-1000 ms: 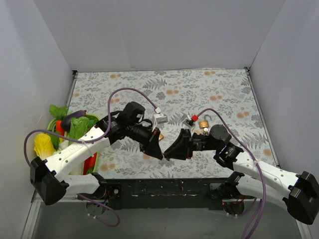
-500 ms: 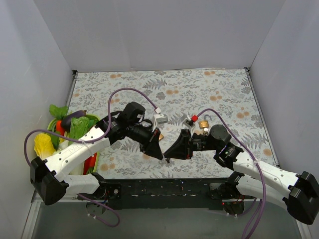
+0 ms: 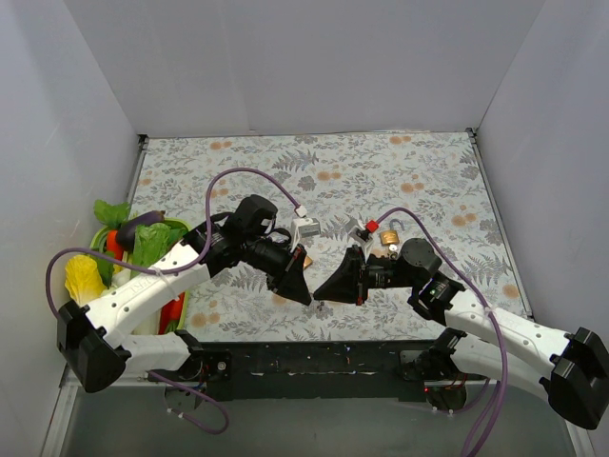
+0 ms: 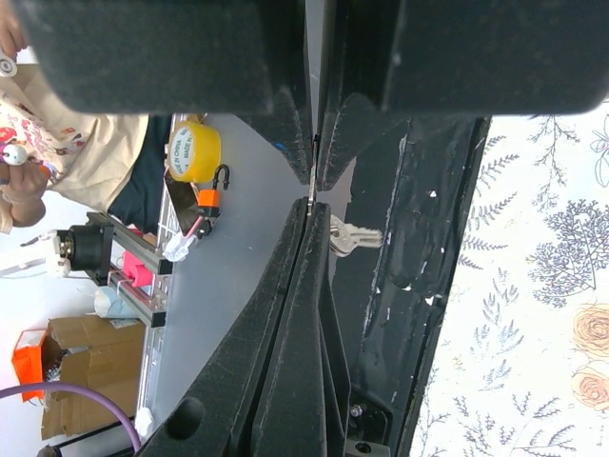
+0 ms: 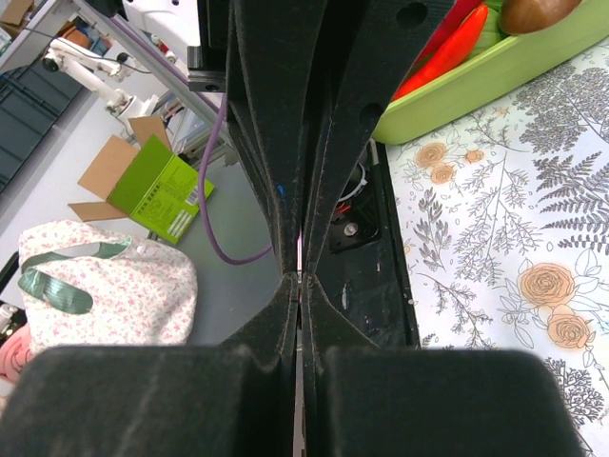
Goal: Unlock with the key
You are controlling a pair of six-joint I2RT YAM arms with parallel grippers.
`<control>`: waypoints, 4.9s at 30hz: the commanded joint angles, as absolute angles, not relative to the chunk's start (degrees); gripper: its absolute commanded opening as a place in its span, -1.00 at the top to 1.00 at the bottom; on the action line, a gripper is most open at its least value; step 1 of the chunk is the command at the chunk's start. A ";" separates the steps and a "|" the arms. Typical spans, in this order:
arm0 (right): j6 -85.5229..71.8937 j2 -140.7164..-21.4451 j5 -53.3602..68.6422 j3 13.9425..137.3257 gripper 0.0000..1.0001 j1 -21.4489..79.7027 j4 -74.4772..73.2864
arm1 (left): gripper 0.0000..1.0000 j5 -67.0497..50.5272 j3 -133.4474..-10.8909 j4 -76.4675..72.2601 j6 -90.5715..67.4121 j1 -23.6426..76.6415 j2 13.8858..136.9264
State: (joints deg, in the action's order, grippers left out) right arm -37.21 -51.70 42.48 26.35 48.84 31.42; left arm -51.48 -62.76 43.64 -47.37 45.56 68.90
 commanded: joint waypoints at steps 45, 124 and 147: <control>-28.83 -17.06 -13.35 18.98 0.97 48.25 1.94 | -0.96 20.91 -65.21 43.24 -117.06 46.76 91.49; -31.38 -43.50 0.70 11.95 0.97 50.80 29.52 | 0.88 8.88 -54.23 16.79 -123.92 42.28 79.55; -32.61 -58.44 2.46 18.63 0.97 52.56 37.26 | 0.92 5.54 -45.18 8.79 -129.81 41.22 70.14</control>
State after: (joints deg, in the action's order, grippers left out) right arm -32.34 -56.86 1.30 15.75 52.16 32.36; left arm 6.11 -45.30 13.19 -114.06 41.45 74.61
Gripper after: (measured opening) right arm 0.028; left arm 0.566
